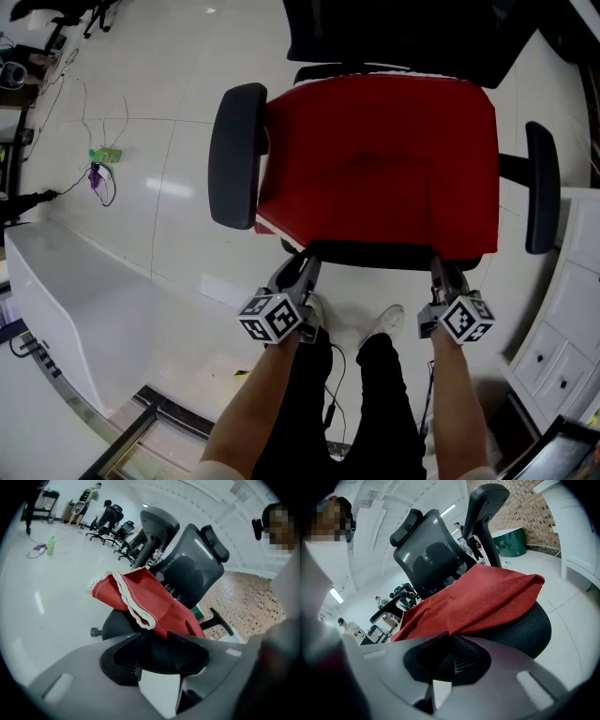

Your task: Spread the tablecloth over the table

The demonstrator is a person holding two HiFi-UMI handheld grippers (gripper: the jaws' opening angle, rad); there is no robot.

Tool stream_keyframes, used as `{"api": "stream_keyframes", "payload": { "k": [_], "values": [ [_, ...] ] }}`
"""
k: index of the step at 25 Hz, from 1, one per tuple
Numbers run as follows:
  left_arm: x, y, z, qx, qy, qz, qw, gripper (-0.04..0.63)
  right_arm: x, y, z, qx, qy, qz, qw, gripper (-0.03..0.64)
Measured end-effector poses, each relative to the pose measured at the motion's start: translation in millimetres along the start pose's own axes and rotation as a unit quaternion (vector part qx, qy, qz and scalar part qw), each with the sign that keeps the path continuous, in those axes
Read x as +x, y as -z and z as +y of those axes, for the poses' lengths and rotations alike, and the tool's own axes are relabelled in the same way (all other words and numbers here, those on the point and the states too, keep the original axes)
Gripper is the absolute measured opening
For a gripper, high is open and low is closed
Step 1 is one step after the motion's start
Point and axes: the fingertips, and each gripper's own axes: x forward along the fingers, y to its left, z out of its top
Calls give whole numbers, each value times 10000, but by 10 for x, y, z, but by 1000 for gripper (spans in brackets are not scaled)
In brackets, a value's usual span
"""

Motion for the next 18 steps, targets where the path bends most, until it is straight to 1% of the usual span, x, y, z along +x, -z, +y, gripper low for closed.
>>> {"api": "stream_keyframes", "payload": {
  "k": [2,4,5,8,11,13,15,16,18],
  "values": [
    [13,-95,-15,-238,134,-127,9995,181,-7,0,4,-16,-3,20,10000,15],
    [66,-154,-33,-467,303,-170,9983,185,-17,-1,7,-22,7,30,10000,15],
    [90,-189,-28,-577,352,-207,9975,204,-16,0,6,-29,12,31,10000,15],
    [126,-314,52,-921,328,-418,9943,202,-5,2,11,-52,15,17,10000,15],
    [148,-342,125,-1143,244,-501,9919,202,-11,-2,14,-51,14,24,10000,15],
    [155,-348,155,-1461,325,-576,9871,201,-13,4,7,-48,12,42,10000,15],
    [148,-371,171,-1823,460,-690,9797,198,-11,-3,4,-67,-6,31,10000,15],
    [138,-374,175,-1915,500,-714,9776,188,-10,-8,3,-81,-12,21,10000,15],
    [110,-367,162,-1894,547,-689,9779,69,-10,-6,1,-124,5,17,9999,15]
  ]
}}
